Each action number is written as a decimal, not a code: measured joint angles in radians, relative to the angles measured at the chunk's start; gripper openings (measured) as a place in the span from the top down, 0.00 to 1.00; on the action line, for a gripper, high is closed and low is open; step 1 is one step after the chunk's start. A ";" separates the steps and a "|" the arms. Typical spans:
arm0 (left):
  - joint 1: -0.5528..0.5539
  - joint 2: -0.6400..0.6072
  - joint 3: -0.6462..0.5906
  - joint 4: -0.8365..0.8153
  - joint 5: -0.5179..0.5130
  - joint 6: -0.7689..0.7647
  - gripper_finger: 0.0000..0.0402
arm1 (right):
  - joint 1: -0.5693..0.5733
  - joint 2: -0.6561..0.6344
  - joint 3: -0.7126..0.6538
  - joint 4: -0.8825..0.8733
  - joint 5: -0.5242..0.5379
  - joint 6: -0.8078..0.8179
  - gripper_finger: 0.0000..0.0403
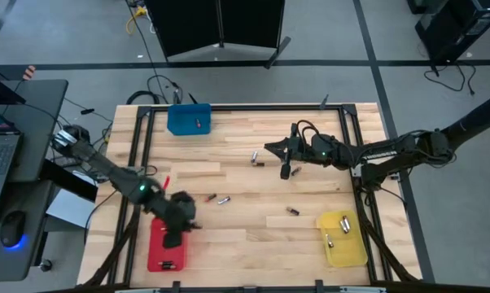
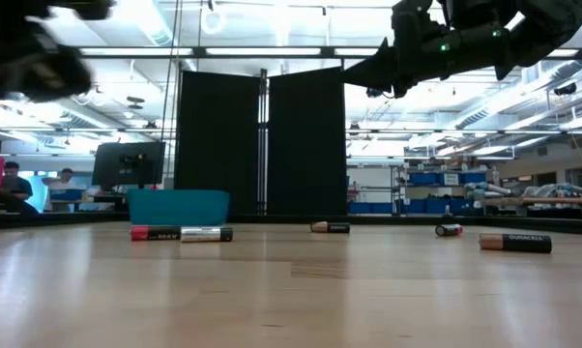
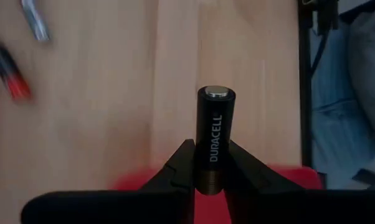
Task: Sort batteries
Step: Put the brown battery into the red bin, then put the red battery into the blue bin
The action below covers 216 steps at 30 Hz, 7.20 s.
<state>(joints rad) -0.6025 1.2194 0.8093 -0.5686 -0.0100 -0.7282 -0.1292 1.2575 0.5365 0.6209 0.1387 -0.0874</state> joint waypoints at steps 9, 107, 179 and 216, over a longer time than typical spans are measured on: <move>-0.269 0.090 0.000 -0.077 -0.066 -0.434 0.86 | -0.058 0.000 0.000 0.005 -0.036 -0.039 0.95; 0.540 0.065 -0.225 0.280 -0.026 0.427 0.58 | 0.247 -0.016 0.000 -0.339 0.288 0.297 0.95; 1.452 0.445 0.203 0.092 -0.078 0.829 0.89 | 0.223 -0.015 0.000 -0.347 0.288 0.226 0.95; 1.451 0.420 0.294 0.060 -0.101 0.834 0.73 | 0.224 -0.015 0.000 -0.398 0.288 0.242 0.91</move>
<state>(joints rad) 0.8482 1.6393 1.1038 -0.5085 -0.1112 0.1056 0.0952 1.2427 0.5365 0.2230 0.4267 0.1543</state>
